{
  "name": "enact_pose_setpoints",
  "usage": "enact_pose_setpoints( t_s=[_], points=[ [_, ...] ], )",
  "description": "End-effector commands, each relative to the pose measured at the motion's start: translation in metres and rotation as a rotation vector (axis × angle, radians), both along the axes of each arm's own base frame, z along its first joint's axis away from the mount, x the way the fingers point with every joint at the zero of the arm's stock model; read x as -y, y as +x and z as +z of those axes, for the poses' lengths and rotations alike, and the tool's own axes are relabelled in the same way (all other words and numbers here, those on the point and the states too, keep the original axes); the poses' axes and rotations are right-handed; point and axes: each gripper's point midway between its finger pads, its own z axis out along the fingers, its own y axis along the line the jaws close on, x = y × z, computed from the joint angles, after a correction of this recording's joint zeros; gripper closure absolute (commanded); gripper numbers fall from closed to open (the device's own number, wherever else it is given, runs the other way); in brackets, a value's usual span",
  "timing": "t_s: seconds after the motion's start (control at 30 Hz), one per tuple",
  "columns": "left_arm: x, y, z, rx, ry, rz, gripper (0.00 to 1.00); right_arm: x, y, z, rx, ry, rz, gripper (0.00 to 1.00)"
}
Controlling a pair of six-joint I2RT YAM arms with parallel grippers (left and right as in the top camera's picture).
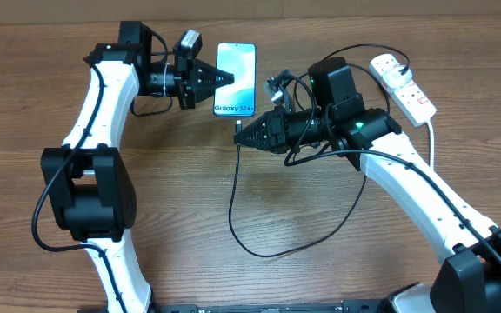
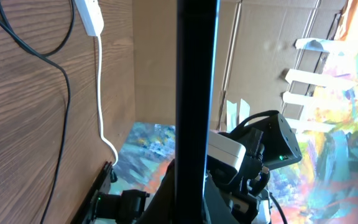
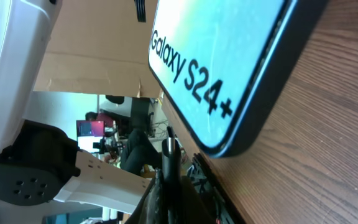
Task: Plug charger to phone and switch on socket
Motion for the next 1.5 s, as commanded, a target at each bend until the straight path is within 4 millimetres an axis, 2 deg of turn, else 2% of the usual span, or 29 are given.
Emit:
enact_pose_setpoints(
  t_s=[0.0,0.9,1.47],
  points=[
    [0.004,-0.002,0.021,0.02,-0.063,-0.02,0.96,-0.003,-0.002,-0.003,-0.021,0.007,0.014,0.96],
    [0.01,-0.005,0.021,0.013,-0.063,-0.036,0.96,-0.005,0.005,0.001,-0.01,0.021,-0.008,0.96],
    [0.011,-0.006,0.021,0.011,-0.063,-0.039,0.96,-0.004,0.008,-0.007,-0.024,-0.01,-0.035,0.96]
  ],
)
